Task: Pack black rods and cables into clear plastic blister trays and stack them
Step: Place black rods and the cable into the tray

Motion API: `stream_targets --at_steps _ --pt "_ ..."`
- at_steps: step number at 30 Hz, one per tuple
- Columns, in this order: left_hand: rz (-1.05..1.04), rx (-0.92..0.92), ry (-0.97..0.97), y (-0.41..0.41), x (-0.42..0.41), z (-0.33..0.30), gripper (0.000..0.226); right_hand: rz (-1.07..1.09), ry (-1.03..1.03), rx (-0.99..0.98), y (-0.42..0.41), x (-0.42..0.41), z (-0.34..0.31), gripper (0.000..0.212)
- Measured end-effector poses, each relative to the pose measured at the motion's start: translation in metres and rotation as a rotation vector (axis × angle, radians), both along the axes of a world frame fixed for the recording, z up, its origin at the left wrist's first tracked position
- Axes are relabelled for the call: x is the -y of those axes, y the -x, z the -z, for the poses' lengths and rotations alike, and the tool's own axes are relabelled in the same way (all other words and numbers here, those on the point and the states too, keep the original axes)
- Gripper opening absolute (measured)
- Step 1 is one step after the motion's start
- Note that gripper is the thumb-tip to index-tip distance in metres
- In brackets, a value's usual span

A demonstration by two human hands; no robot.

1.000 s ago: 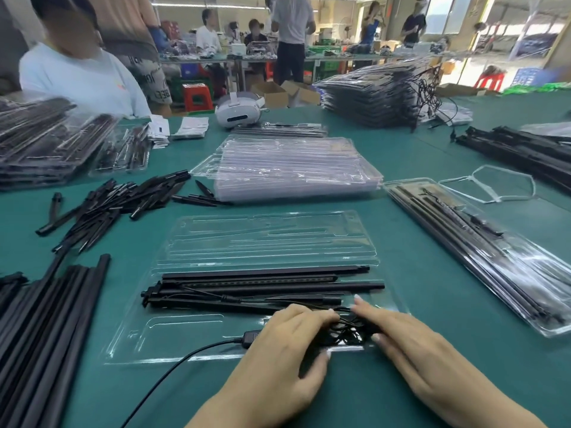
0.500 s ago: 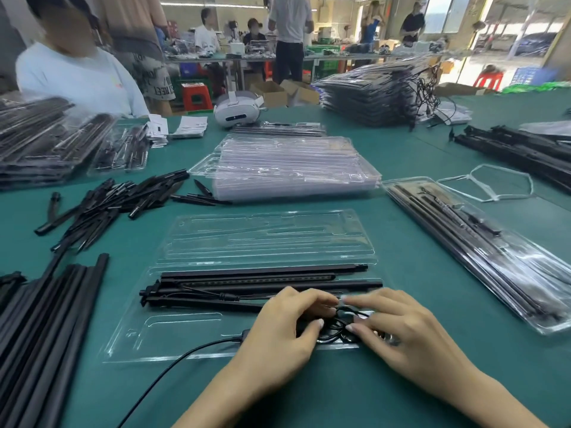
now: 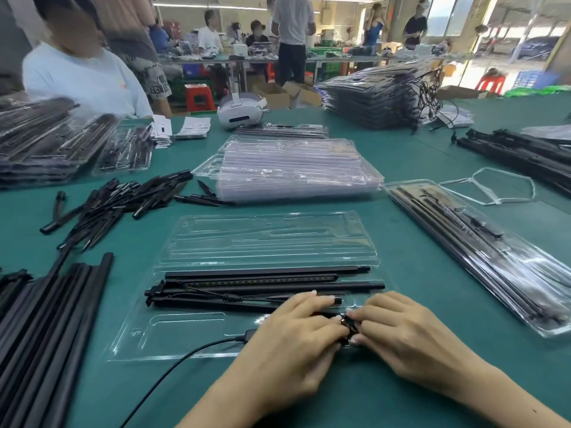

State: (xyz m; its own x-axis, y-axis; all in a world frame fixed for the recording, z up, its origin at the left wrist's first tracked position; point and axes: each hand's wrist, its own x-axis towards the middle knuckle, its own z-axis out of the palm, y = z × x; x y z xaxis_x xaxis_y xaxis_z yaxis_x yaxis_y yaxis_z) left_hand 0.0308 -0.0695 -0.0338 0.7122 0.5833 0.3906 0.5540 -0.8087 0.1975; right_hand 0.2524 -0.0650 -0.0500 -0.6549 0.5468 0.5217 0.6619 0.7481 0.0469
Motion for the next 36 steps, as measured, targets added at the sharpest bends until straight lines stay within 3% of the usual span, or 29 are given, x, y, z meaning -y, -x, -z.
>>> stream_targets --at_steps 2,5,13,15,18,20,22,28,30,33,36 --pt "0.009 -0.033 0.052 0.000 0.006 0.005 0.040 0.010 0.056 0.017 -0.004 0.004 -0.001 0.038" --pt "-0.058 -0.251 0.034 0.000 0.013 0.013 0.055 0.045 0.143 -0.014 -0.011 0.012 -0.004 0.033" --pt "-0.142 -0.359 0.084 -0.012 0.024 -0.001 0.053 0.102 0.283 0.095 -0.027 0.032 0.002 0.047" --pt "-0.168 -0.399 0.090 -0.020 0.028 -0.002 0.062 0.046 0.446 0.032 -0.031 0.028 -0.003 0.044" --pt "-0.223 -0.405 0.039 -0.026 0.032 0.000 0.069 -0.019 0.736 -0.219 -0.036 0.024 -0.005 0.044" --pt "-0.242 -0.395 0.052 -0.025 0.032 -0.002 0.066 0.020 0.695 -0.416 -0.035 0.024 -0.004 0.043" --pt "-0.263 -0.397 0.065 -0.024 0.031 -0.004 0.063 0.074 0.528 -0.477 -0.033 0.023 -0.004 0.039" --pt "-0.261 -0.369 0.161 -0.024 0.032 -0.004 0.068 0.074 0.247 -0.083 -0.028 0.021 -0.002 0.047" --pt "-0.263 -0.323 0.225 -0.022 0.032 -0.012 0.067 0.066 0.243 -0.088 -0.026 0.019 -0.002 0.045" --pt "-0.160 -0.052 0.229 -0.009 0.031 -0.020 0.051 0.060 0.179 -0.028 -0.025 0.014 -0.009 0.044" --pt "-0.309 0.003 0.215 0.027 0.041 -0.035 0.050 0.027 0.083 0.021 -0.023 0.010 -0.010 0.042"
